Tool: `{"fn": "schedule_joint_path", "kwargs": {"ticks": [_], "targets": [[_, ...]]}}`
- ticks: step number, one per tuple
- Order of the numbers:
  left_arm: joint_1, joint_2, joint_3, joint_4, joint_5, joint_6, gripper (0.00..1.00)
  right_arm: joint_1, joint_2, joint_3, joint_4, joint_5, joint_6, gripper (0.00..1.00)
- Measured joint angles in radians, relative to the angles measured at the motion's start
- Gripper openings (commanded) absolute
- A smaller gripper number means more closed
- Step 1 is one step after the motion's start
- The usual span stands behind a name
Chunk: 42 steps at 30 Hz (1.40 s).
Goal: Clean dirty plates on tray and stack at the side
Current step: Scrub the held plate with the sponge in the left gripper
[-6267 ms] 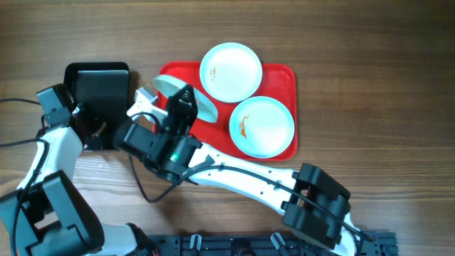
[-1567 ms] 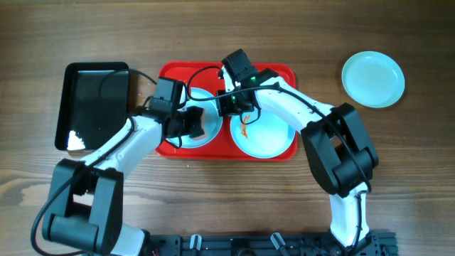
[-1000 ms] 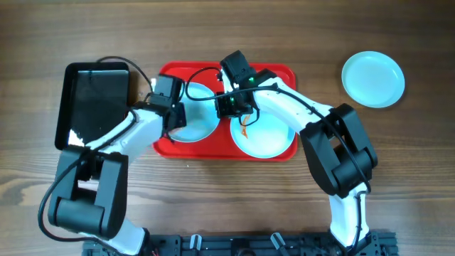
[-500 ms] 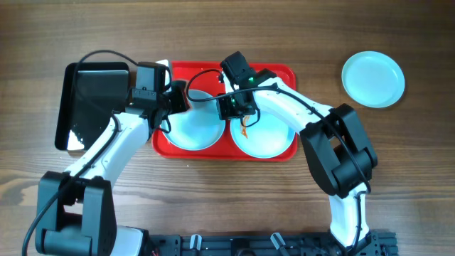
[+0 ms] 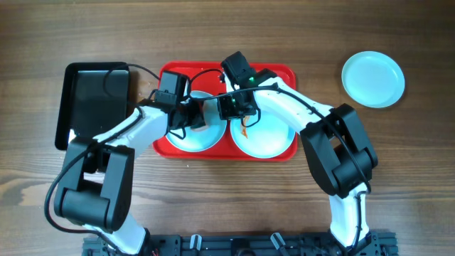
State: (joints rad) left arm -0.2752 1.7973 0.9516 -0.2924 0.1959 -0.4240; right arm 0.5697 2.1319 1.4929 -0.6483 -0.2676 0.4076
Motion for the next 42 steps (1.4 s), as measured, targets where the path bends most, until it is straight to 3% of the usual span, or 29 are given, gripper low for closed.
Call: {"fn": "schedule_joint_path", "kwargs": {"ticks": [8,11,20,23,26,27,28,32,34,39,42], "targets": [[0.005,-0.001,0.038,-0.132,-0.274,0.083,0.04,0.006,0.000,0.002,-0.029,0.009,0.011,0.04],[0.047,-0.005,0.041,-0.171,-0.312,0.101,0.04,0.007,0.000,0.002,-0.029,0.010,0.011,0.04],[0.076,-0.067,0.037,-0.310,-0.279,0.100,0.04,0.019,0.000,0.017,-0.061,0.036,0.011,0.04],[0.105,-0.355,0.035,-0.316,-0.207,0.072,0.04,0.009,0.000,0.034,-0.064,0.096,0.010,0.04],[0.105,-0.470,0.036,-0.338,-0.182,0.044,0.04,0.005,0.000,0.081,-0.091,0.127,-0.010,0.08],[0.105,-0.471,0.036,-0.370,-0.178,0.040,0.04,0.003,0.000,0.121,-0.106,0.137,-0.018,0.11],[0.105,-0.454,0.036,-0.379,-0.174,0.037,0.04,0.002,0.000,0.156,-0.119,0.142,-0.029,0.04],[0.105,-0.417,0.036,-0.381,-0.171,0.036,0.04,0.001,-0.003,0.193,-0.138,0.154,-0.069,0.04],[0.105,-0.417,0.036,-0.381,-0.171,0.036,0.04,0.001,-0.004,0.193,-0.137,0.172,-0.073,0.14],[0.105,-0.417,0.036,-0.381,-0.171,0.036,0.04,-0.006,-0.004,0.193,-0.112,0.187,-0.108,0.22],[0.105,-0.417,0.036,-0.381,-0.171,0.036,0.04,-0.008,-0.002,0.193,-0.095,0.174,-0.158,0.21]]}}
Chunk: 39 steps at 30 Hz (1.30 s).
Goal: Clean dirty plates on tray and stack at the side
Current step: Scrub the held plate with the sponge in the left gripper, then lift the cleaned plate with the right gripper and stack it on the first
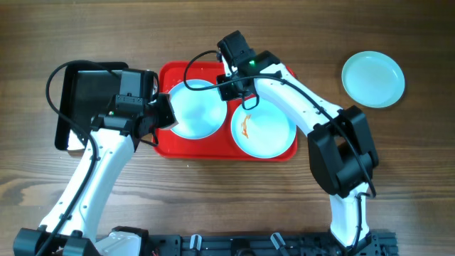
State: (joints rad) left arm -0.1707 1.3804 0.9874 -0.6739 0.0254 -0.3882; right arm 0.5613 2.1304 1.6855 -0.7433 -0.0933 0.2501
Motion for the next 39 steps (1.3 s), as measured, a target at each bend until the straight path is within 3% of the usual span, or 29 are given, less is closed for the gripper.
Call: {"fn": "schedule_joint_path", "kwargs": {"ticks": [6,7,9,15,25,39], "targets": [[0.000,0.000,0.000,0.000,0.000,0.000,0.04,0.000,0.110,0.000,0.026,-0.087,-0.024,0.23],[0.000,0.000,0.000,0.000,0.000,0.000,0.04,0.000,0.117,0.000,0.026,-0.094,-0.026,0.22],[0.000,0.000,0.000,0.000,0.000,0.000,0.04,0.000,0.121,0.000,0.029,-0.103,-0.034,0.04],[0.000,0.000,0.000,0.000,0.000,0.000,0.04,0.000,0.124,0.010,0.030,-0.094,-0.028,0.04],[0.000,0.000,0.000,0.000,0.000,0.000,0.04,0.009,-0.134,0.117,-0.075,0.431,-0.133,0.04],[0.000,0.038,0.000,0.023,0.000,0.000,0.04,0.269,-0.142,0.118,-0.016,1.118,-0.354,0.04]]}}
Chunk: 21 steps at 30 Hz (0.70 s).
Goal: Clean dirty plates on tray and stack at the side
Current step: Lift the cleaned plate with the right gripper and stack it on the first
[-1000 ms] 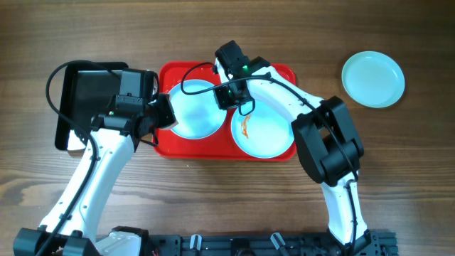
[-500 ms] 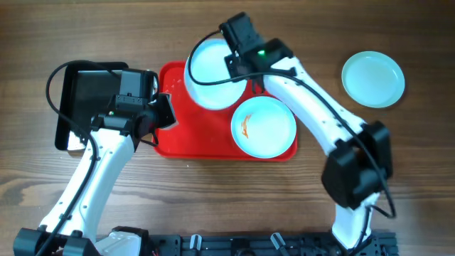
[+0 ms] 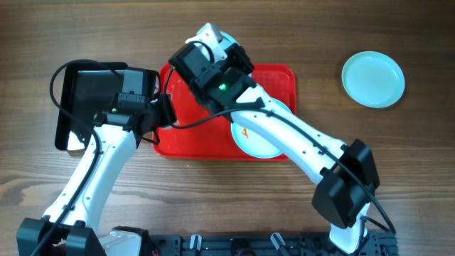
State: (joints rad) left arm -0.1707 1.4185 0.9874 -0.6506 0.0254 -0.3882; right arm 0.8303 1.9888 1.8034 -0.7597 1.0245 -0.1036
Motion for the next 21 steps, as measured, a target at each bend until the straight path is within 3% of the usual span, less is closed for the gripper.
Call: {"fn": "schedule_joint_path", "kwargs": {"ticks": [10,15,19,21], "targets": [[0.000,0.004,0.000,0.000,0.000,0.000,0.04,0.047,0.000,0.000,0.051,0.199,-0.110,0.04],[0.000,0.004,0.000,0.001,0.000,0.000,0.04,0.053,-0.001,-0.061,0.006,0.074,-0.073,0.04],[0.000,0.004,0.000,0.004,0.000,0.000,0.04,0.061,0.002,-0.089,0.134,0.185,-0.108,0.04],[0.000,0.004,0.000,0.003,0.000,0.000,0.04,0.063,0.002,-0.086,0.092,0.162,-0.095,0.04]]}}
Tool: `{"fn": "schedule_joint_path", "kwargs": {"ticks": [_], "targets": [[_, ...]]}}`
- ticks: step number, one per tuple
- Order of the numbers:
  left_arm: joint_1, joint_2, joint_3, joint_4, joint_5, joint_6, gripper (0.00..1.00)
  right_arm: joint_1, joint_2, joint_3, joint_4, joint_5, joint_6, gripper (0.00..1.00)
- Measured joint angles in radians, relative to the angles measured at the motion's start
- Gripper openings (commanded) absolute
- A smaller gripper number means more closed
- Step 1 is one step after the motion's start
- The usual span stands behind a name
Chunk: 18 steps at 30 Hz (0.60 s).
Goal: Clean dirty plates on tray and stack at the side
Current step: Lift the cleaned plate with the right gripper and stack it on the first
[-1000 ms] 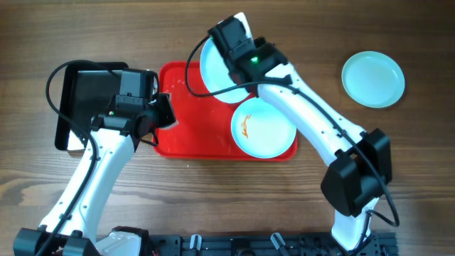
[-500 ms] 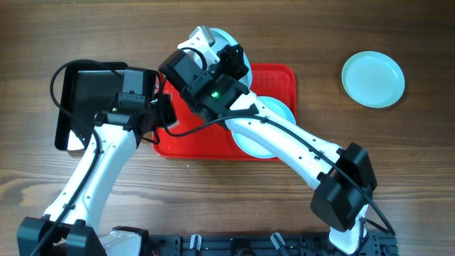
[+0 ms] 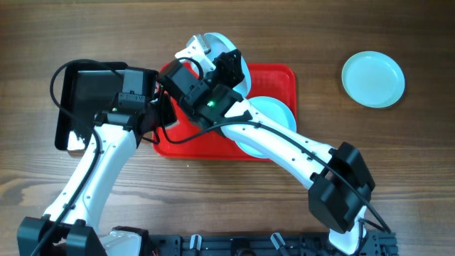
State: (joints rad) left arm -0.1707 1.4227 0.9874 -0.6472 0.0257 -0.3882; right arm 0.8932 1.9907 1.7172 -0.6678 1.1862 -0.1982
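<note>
My right gripper is raised over the far left corner of the red tray. It is shut on a light blue plate, which it holds tilted steeply on edge. A second light blue plate lies in the right half of the tray, partly under my right arm. My left gripper is low at the tray's left rim, and its fingers are hidden beneath the wrist. One more light blue plate sits alone on the table at the far right.
A black rectangular tray lies left of the red tray, close behind my left wrist. My right arm crosses the red tray diagonally. The wooden table stretches around both trays.
The plate in my right gripper now shows tilted up on edge above the tray's far left corner; before, it was mostly hidden under the wrist. The left arm has not moved.
Both grippers were first down over the left plate in the tray. Then the left gripper was at that plate's left edge and the right gripper at its far rim. After that the plate was off the tray with my right gripper, and now it hangs tilted.
</note>
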Motion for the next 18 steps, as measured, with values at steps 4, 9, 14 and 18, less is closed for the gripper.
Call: {"fn": "schedule_joint_path", "kwargs": {"ticks": [4,9,14,18], "targets": [[0.000,0.000,0.000,0.000,0.000,0.000,0.04,-0.057,0.000,-0.001,-0.179,-0.227,0.219,0.04],[0.000,0.000,0.000,0.000,0.000,0.000,0.04,-0.301,-0.139,0.009,-0.201,-0.634,0.401,0.04],[0.000,0.000,0.000,-0.001,0.003,0.000,0.04,-0.843,-0.238,0.029,-0.301,-0.991,0.581,0.04],[0.000,0.000,0.000,0.000,0.003,0.000,0.04,-1.210,-0.217,-0.028,-0.262,-1.160,0.648,0.04]]}}
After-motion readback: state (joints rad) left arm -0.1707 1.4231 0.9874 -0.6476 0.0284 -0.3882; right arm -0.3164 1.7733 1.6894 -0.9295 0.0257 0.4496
